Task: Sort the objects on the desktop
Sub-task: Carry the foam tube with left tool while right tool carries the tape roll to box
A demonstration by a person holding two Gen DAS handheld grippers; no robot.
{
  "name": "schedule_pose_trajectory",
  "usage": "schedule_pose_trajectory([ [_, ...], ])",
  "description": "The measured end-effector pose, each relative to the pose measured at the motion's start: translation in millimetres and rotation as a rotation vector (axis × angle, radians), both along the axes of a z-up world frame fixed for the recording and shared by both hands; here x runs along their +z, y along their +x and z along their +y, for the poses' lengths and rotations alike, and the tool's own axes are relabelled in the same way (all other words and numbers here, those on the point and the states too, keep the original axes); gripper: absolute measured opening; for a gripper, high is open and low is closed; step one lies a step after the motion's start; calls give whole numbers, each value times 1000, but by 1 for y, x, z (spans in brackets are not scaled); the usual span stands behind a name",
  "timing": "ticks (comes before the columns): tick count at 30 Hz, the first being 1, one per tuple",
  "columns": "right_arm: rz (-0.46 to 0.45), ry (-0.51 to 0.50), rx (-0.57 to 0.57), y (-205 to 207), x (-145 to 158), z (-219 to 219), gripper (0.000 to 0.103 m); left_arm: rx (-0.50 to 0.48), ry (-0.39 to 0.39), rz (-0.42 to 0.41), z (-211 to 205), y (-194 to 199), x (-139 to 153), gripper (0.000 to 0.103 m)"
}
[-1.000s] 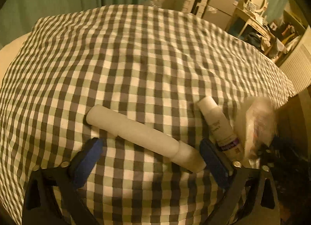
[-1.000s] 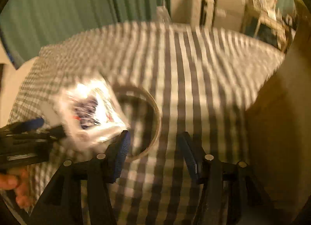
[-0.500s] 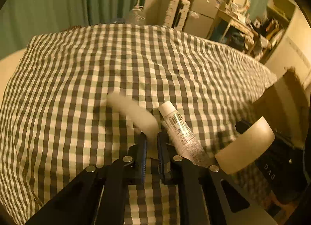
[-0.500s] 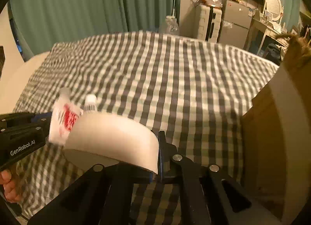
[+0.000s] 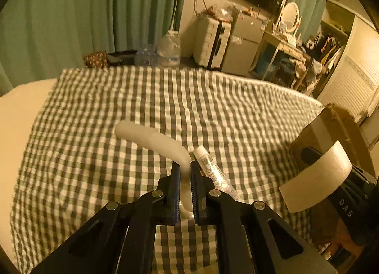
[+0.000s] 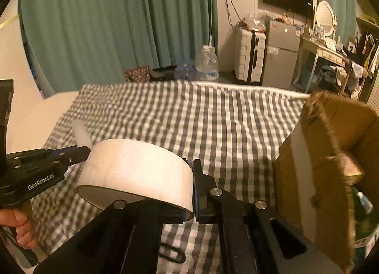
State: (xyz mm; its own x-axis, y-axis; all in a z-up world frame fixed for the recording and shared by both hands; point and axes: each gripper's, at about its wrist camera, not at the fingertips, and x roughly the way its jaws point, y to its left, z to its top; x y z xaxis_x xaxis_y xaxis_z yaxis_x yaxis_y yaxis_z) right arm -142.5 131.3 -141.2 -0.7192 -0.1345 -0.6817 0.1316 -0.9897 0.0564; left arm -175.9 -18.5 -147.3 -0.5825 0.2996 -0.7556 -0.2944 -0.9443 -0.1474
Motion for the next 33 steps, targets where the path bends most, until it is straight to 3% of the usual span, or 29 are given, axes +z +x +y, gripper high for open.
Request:
schedule_pose_trajectory([
  [8, 96, -26, 17, 45, 49, -7, 4, 21, 22, 127, -10, 38, 54, 8],
  [14, 156, -49, 34, 84, 82, -13, 4, 31, 37, 239, -30, 89, 95, 8],
  [23, 246, -43, 78, 151, 126, -32, 4, 39, 56, 346, -44, 143, 135, 8],
  [33, 315, -49, 48, 198, 163, -3, 4, 11, 63, 428, -30, 177, 166, 8],
])
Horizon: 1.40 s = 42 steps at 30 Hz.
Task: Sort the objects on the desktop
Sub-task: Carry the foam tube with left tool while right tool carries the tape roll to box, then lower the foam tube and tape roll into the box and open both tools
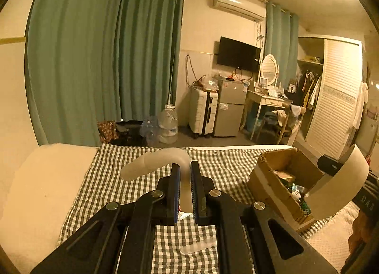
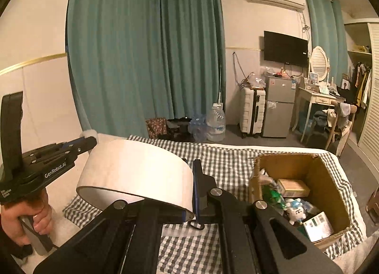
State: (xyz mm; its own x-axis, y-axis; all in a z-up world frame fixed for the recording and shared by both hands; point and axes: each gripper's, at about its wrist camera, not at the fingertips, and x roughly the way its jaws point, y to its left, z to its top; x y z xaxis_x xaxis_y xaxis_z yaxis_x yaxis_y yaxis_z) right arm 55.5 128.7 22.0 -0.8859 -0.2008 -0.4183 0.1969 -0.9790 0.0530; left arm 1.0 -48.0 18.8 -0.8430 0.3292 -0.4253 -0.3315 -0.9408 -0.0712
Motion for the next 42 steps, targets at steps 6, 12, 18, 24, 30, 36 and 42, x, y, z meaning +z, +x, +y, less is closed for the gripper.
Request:
schedule_pose_trajectory([
  [6, 26, 13, -4, 4, 10, 18, 4, -14, -1, 10, 12, 10, 18, 8],
  [12, 45, 93, -2, 9, 16, 46, 4, -39, -11, 18, 37, 12, 32, 8],
  [18, 69, 59, -67, 9, 25, 91, 4, -87, -9, 26, 82, 11, 42, 8],
  [24, 98, 43, -152, 13, 32, 130, 5, -169, -26, 27, 142, 9, 42, 8],
  [30, 83, -9, -236, 9, 28, 175, 5, -246, -40, 8, 192, 6, 38, 8],
  [36, 13, -42, -282, -7, 8, 204, 6, -325, -68, -26, 240, 2, 14, 8],
  [42, -85, -19, -320, -28, -20, 219, 7, -406, -112, -73, 286, -5, -14, 8],
])
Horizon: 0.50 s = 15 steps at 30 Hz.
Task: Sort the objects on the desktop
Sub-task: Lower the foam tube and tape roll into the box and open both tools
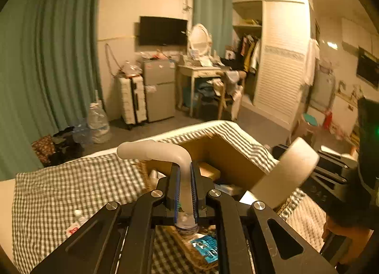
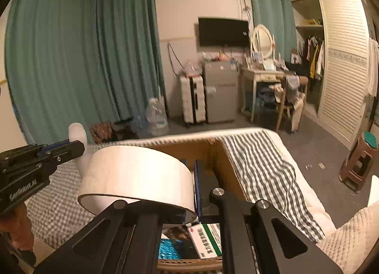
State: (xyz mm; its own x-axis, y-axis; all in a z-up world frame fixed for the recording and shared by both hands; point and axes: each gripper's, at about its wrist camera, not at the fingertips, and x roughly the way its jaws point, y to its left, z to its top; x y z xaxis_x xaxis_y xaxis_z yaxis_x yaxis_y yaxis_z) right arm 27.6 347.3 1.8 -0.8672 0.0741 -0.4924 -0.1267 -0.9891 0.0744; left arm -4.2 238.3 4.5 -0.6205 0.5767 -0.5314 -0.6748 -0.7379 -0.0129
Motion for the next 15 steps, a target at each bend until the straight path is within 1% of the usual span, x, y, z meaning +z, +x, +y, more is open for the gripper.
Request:
schedule_pose_trajectory([
  [2, -39, 5, -14, -7, -11, 3, 7, -26, -17, -13, 13, -1, -10, 8],
  [6, -117, -18, -30, -22, -31, 16, 7, -66, -53, -71, 36, -10, -38, 8],
  [11, -215, -40, -35, -34, -55, 24, 7, -98, -88, -140, 52, -22, -66, 9],
  [13, -246, -48, -43, -36, -63, 26, 18, -83, -81, -159, 52, -27, -72, 18],
  [14, -263, -52, -40, -40, -66, 26, 35, -73, -77, -169, 52, -30, -74, 21],
  [15, -274, -53, -31, -41, -68, 25, 53, -67, -72, -180, 48, -32, -78, 32],
])
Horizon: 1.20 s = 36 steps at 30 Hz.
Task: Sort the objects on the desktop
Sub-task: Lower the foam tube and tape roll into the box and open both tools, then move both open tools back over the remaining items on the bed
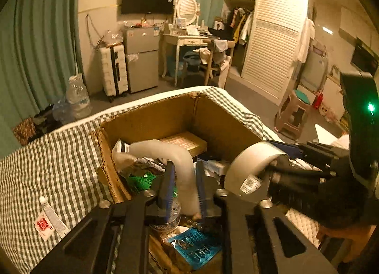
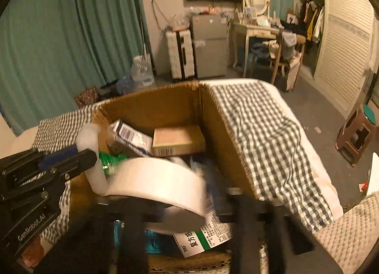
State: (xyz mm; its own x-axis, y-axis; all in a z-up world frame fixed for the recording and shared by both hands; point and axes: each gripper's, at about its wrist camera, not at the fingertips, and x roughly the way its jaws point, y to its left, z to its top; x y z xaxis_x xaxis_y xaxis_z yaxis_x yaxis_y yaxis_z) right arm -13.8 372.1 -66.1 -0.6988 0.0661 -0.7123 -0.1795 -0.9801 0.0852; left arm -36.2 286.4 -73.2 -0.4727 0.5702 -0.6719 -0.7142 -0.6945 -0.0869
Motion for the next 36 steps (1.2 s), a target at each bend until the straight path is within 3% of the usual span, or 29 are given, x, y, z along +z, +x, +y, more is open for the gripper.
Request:
schedule_pose_trajectory([
  [1, -9, 2, 3, -1, -1, -1, 60, 6, 1, -2, 0, -1, -1, 44],
  [2, -20, 5, 5, -1, -2, -2, 67, 11, 3, 1, -2, -1, 0, 48],
  [5, -15, 10, 3, 0, -1, 0, 69, 19, 8, 15, -5, 0, 4, 60],
  [8, 10, -1, -7, 5, 9, 2, 72, 28, 26, 32, -11, 4, 16, 63],
  [11, 51, -14, -20, 11, 21, 2, 74, 40, 50, 59, -20, 9, 33, 73],
  [15, 127, -42, -43, 19, 40, 1, 84, 77, 94, 110, -41, 15, 59, 95],
  [18, 198, -89, -35, 28, 52, -3, 92, 123, 127, 146, -60, 22, 76, 103],
  [20, 234, -78, -31, 33, 62, -11, 93, 153, 138, 155, -71, 24, 85, 103],
  [23, 305, -45, -55, 44, 78, -22, 103, 212, 144, 178, -94, 28, 98, 103],
  [27, 409, -54, -36, 64, 98, -33, 103, 296, 200, 237, -138, 35, 117, 103],
  [36, 510, -34, 16, 86, 116, -76, 103, 484, 149, 275, -219, 30, 135, 103],
])
